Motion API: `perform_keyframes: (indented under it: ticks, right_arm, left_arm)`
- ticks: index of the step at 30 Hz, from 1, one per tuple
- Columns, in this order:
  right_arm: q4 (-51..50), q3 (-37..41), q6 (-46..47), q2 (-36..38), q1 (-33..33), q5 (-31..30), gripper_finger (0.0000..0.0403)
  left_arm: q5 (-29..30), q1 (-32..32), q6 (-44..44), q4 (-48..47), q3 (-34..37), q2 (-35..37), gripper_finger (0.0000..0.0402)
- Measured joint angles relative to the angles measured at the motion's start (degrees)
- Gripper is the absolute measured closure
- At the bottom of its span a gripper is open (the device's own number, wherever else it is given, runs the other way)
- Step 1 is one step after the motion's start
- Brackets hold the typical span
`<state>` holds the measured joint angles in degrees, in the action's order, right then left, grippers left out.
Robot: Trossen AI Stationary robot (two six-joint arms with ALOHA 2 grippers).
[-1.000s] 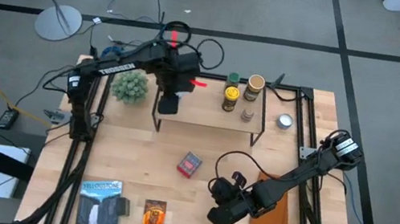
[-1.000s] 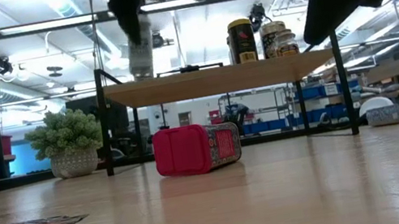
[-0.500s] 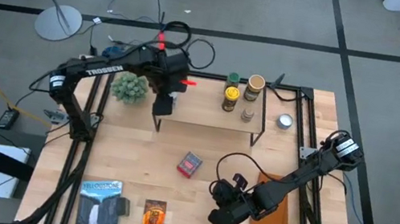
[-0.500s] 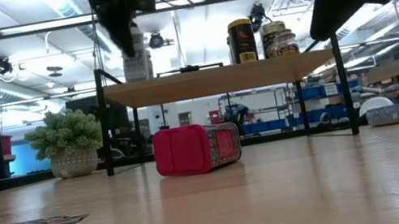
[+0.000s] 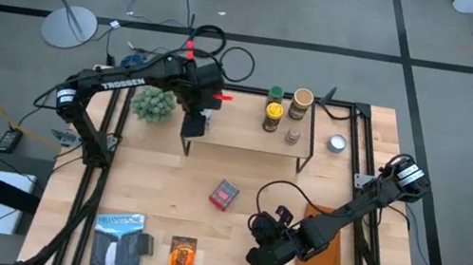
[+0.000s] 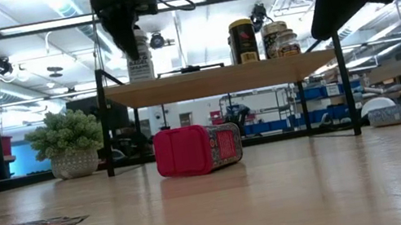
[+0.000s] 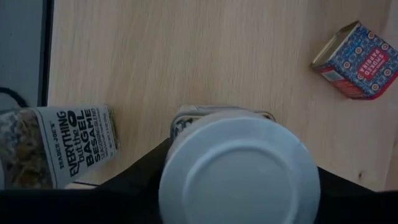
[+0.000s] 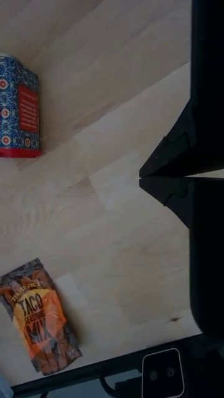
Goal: Shelf spices
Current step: Put the white seasoning bottle onto the shelf, then put the white seasoning bottle on the shelf
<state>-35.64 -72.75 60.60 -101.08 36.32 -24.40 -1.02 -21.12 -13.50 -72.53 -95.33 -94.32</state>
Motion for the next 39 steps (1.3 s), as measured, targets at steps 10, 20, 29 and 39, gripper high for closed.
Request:
perform_keyframes:
  ticks: [10, 20, 29, 39]
  right_arm:
    - [0.00, 0.00, -0.05, 0.00, 0.00, 0.00, 0.0403]
    - [0.02, -0.02, 0.26, 0.00, 0.00, 0.00, 0.0403]
    - [0.00, 0.00, 0.32, 0.00, 0.00, 0.00, 0.0403]
    - [0.02, 0.00, 0.37, 0.00, 0.00, 0.00, 0.0403]
  left_arm:
    - [-0.02, -0.28, 0.11, -1.40, 0.11, 0.68, 0.0170]
    - [-0.09, -0.28, -0.97, -1.11, 0.07, 0.68, 0.0169]
    - [-0.13, -0.31, -1.22, -2.15, -4.32, 0.70, 0.0169]
    - [2.60, -0.31, -0.96, -5.01, -12.25, 0.72, 0.0169]
